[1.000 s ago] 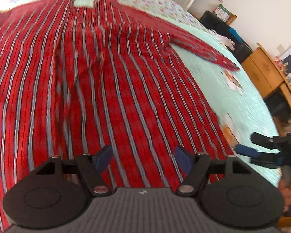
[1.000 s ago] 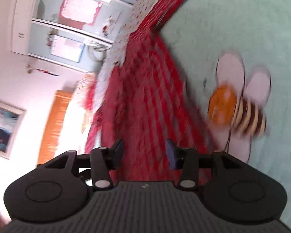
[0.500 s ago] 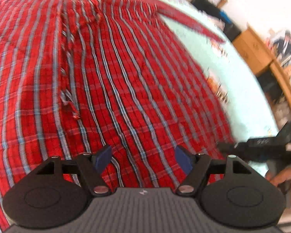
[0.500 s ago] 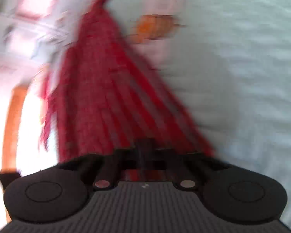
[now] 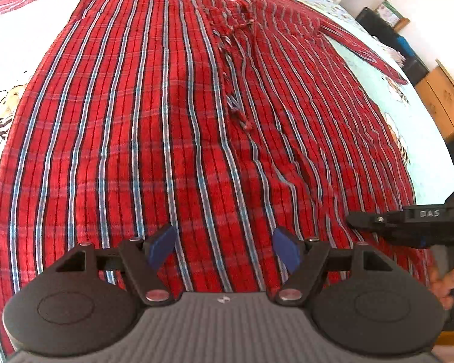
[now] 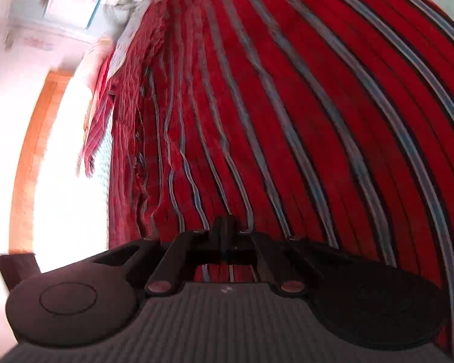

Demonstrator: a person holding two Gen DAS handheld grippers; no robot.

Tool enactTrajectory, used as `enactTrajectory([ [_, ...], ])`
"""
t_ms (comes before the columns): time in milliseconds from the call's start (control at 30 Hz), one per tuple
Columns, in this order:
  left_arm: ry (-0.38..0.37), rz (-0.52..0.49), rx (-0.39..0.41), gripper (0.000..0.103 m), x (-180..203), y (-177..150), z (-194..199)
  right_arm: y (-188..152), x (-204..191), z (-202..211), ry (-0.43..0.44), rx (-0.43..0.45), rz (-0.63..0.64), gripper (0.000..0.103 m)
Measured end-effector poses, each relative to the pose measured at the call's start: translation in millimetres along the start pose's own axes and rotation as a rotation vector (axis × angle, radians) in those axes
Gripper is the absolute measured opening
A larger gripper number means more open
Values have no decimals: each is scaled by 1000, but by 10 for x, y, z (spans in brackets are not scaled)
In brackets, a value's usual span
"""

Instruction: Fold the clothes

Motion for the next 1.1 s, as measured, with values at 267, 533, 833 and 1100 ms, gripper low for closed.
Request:
enactTrajectory([
  [267, -41, 39, 22, 75, -66, -74, 95, 57, -680, -96, 79, -24, 167, 19],
  [533, -83, 65, 31, 75, -72, -128, 161, -130, -273, -250, -1, -107, 143, 0],
  [833, -164, 45, 207, 75, 4, 667, 133, 23, -112, 86, -19, -84, 149, 15],
  [1100, -206, 84, 189, 73, 391, 1059, -307, 481, 49, 1078, -151, 326, 251, 27],
])
Point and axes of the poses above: each gripper's, at about its wrist camera, not at the fingertips, and z roughly against the way its jaws point, x to its right, y to its top, the point moved 7 cm from there along -z, roughly the way its jaws point, and after that the axes turned 15 degrees about -z, right-handed, at the moved point
